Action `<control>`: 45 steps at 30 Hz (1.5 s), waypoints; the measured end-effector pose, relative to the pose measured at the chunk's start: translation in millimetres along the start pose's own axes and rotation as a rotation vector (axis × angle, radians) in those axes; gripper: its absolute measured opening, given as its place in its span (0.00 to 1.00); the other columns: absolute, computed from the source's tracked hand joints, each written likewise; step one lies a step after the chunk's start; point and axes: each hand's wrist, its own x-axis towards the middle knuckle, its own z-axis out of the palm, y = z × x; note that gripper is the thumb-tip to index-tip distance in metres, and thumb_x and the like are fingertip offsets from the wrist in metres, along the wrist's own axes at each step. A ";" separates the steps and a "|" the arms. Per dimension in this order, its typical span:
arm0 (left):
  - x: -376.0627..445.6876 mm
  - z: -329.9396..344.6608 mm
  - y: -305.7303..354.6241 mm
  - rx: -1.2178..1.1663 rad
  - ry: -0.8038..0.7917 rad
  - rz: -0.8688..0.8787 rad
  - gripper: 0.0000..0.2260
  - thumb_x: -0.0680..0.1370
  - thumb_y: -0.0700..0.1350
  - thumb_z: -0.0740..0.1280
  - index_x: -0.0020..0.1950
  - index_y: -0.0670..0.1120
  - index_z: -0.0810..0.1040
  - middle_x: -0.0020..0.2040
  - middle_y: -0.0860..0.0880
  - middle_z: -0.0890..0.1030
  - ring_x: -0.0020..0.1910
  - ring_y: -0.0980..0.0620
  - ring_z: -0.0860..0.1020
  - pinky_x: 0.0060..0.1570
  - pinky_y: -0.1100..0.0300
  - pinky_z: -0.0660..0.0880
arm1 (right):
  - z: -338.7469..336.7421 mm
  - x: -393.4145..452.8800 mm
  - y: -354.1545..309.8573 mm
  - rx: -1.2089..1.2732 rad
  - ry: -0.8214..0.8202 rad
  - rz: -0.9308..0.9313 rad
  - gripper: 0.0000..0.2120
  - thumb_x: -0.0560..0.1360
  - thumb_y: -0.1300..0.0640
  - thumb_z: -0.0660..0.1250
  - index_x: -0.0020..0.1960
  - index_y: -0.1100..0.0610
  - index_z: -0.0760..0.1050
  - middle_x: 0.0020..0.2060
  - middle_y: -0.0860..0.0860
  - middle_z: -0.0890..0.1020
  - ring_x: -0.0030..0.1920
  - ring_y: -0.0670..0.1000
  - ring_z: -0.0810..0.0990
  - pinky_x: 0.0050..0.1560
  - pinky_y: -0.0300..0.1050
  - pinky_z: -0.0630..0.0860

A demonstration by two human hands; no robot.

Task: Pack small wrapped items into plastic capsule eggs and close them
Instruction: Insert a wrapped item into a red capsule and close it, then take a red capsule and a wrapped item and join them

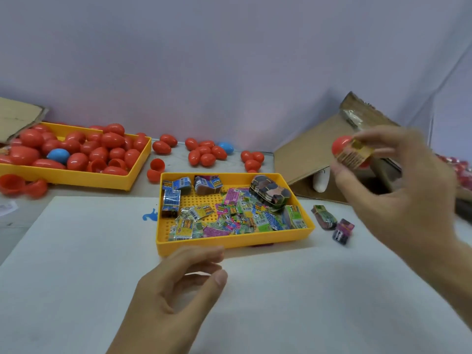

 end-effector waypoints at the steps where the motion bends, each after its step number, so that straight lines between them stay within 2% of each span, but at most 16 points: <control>1: 0.2 0.4 0.2 0.002 -0.008 -0.007 0.07 0.70 0.46 0.78 0.45 0.58 0.86 0.46 0.48 0.86 0.44 0.51 0.85 0.44 0.66 0.80 | -8.1 15.6 13.8 -0.055 0.062 0.018 0.15 0.74 0.55 0.73 0.58 0.55 0.74 0.48 0.40 0.77 0.47 0.38 0.75 0.54 0.31 0.69; 3: -0.3 1.7 0.9 0.013 -0.023 -0.029 0.08 0.66 0.45 0.78 0.42 0.56 0.86 0.43 0.48 0.86 0.42 0.52 0.85 0.42 0.66 0.80 | -24.0 48.0 42.9 -0.185 0.083 0.123 0.20 0.75 0.49 0.71 0.63 0.55 0.71 0.53 0.41 0.77 0.54 0.41 0.74 0.60 0.39 0.69; 6: -0.9 2.1 1.2 0.030 -0.016 -0.049 0.09 0.62 0.44 0.74 0.39 0.55 0.86 0.40 0.47 0.86 0.39 0.52 0.84 0.40 0.68 0.79 | -41.5 82.3 75.9 -0.447 -0.147 0.490 0.36 0.71 0.45 0.72 0.74 0.53 0.62 0.69 0.55 0.72 0.69 0.59 0.69 0.69 0.61 0.66; 8: 0.4 1.0 2.5 0.043 -0.013 -0.057 0.07 0.61 0.44 0.74 0.37 0.54 0.86 0.38 0.46 0.85 0.37 0.52 0.84 0.40 0.68 0.79 | -45.8 82.2 75.1 -0.325 -0.098 0.608 0.37 0.71 0.43 0.71 0.75 0.52 0.61 0.70 0.53 0.70 0.70 0.56 0.68 0.69 0.61 0.66; 12: 0.7 0.4 3.9 0.060 -0.020 -0.086 0.05 0.61 0.47 0.73 0.35 0.52 0.85 0.37 0.45 0.85 0.36 0.51 0.84 0.40 0.63 0.80 | -22.4 36.3 25.5 0.097 0.025 0.567 0.18 0.70 0.47 0.69 0.58 0.47 0.74 0.51 0.42 0.81 0.51 0.40 0.78 0.57 0.43 0.75; 15: 2.3 -0.3 4.9 0.076 -0.004 -0.069 0.04 0.66 0.43 0.75 0.34 0.52 0.85 0.37 0.45 0.85 0.36 0.50 0.84 0.38 0.61 0.80 | 21.5 -23.4 -21.5 0.643 -0.200 0.816 0.11 0.69 0.54 0.72 0.51 0.50 0.78 0.40 0.52 0.84 0.35 0.46 0.81 0.33 0.36 0.73; 17: 4.7 -5.3 7.9 0.137 0.023 0.004 0.09 0.71 0.39 0.77 0.36 0.52 0.85 0.36 0.46 0.84 0.35 0.51 0.84 0.37 0.64 0.80 | 49.8 -63.2 -53.4 0.897 -0.414 0.976 0.10 0.73 0.59 0.74 0.53 0.51 0.78 0.36 0.55 0.83 0.27 0.48 0.76 0.26 0.34 0.68; 19: 11.0 -17.5 14.7 0.214 0.059 0.134 0.05 0.71 0.42 0.73 0.39 0.52 0.84 0.35 0.49 0.83 0.34 0.52 0.82 0.38 0.66 0.78 | 66.6 -93.2 -73.5 0.912 -0.527 0.920 0.13 0.75 0.59 0.72 0.57 0.49 0.77 0.34 0.50 0.82 0.25 0.45 0.72 0.27 0.33 0.67; 22: 29.9 -51.9 16.2 0.228 0.316 0.186 0.04 0.74 0.42 0.72 0.41 0.51 0.84 0.36 0.49 0.83 0.35 0.50 0.82 0.38 0.63 0.79 | 72.4 -105.0 -82.3 0.904 -0.611 0.711 0.15 0.73 0.51 0.72 0.57 0.37 0.76 0.35 0.46 0.80 0.28 0.45 0.69 0.31 0.34 0.67; 26: 69.3 -89.3 20.7 0.242 0.592 0.178 0.07 0.77 0.42 0.71 0.45 0.55 0.83 0.40 0.55 0.83 0.41 0.54 0.81 0.39 0.63 0.80 | 77.8 -102.5 -72.1 0.940 -0.617 0.765 0.10 0.76 0.55 0.71 0.55 0.43 0.78 0.31 0.49 0.79 0.31 0.47 0.76 0.34 0.35 0.71; 29: 121.5 -100.4 23.9 0.482 0.515 0.140 0.09 0.76 0.40 0.69 0.48 0.55 0.82 0.44 0.56 0.82 0.47 0.55 0.79 0.50 0.61 0.77 | 80.4 -100.9 -69.8 0.983 -0.616 0.811 0.09 0.75 0.54 0.70 0.54 0.44 0.78 0.29 0.50 0.77 0.32 0.45 0.77 0.34 0.34 0.72; 33: 192.2 -114.7 24.7 0.931 0.393 -0.010 0.16 0.78 0.39 0.66 0.65 0.46 0.79 0.61 0.46 0.80 0.60 0.49 0.76 0.55 0.62 0.69 | 81.5 -102.7 -69.8 1.028 -0.623 0.812 0.08 0.76 0.54 0.69 0.53 0.43 0.77 0.29 0.49 0.77 0.32 0.48 0.76 0.34 0.34 0.72; 36: 216.3 -110.7 11.6 1.292 0.157 -0.160 0.16 0.80 0.42 0.66 0.67 0.46 0.78 0.62 0.40 0.80 0.50 0.45 0.77 0.48 0.57 0.71 | 80.8 -102.0 -66.7 1.058 -0.632 0.809 0.08 0.77 0.55 0.69 0.53 0.43 0.77 0.29 0.47 0.78 0.32 0.47 0.76 0.34 0.33 0.73; 38: 219.2 -111.3 3.1 1.461 0.057 -0.122 0.13 0.81 0.41 0.64 0.64 0.44 0.81 0.58 0.37 0.79 0.47 0.43 0.76 0.46 0.53 0.73 | 80.5 -100.6 -67.6 1.071 -0.641 0.808 0.07 0.77 0.55 0.69 0.52 0.43 0.77 0.29 0.46 0.77 0.31 0.48 0.75 0.34 0.35 0.72; 41: 220.1 -119.7 -2.7 1.454 0.132 0.016 0.09 0.78 0.40 0.69 0.56 0.41 0.83 0.55 0.34 0.76 0.48 0.37 0.75 0.48 0.48 0.72 | 79.8 -101.9 -65.5 1.063 -0.653 0.774 0.06 0.78 0.54 0.69 0.51 0.44 0.77 0.28 0.45 0.76 0.30 0.48 0.71 0.33 0.35 0.70; 45: 209.9 -128.0 1.5 1.318 0.293 0.114 0.07 0.74 0.43 0.75 0.48 0.41 0.82 0.48 0.38 0.81 0.47 0.39 0.77 0.45 0.52 0.70 | 79.3 -100.0 -65.4 1.063 -0.655 0.766 0.05 0.78 0.54 0.68 0.51 0.45 0.76 0.28 0.44 0.75 0.35 0.59 0.76 0.35 0.38 0.71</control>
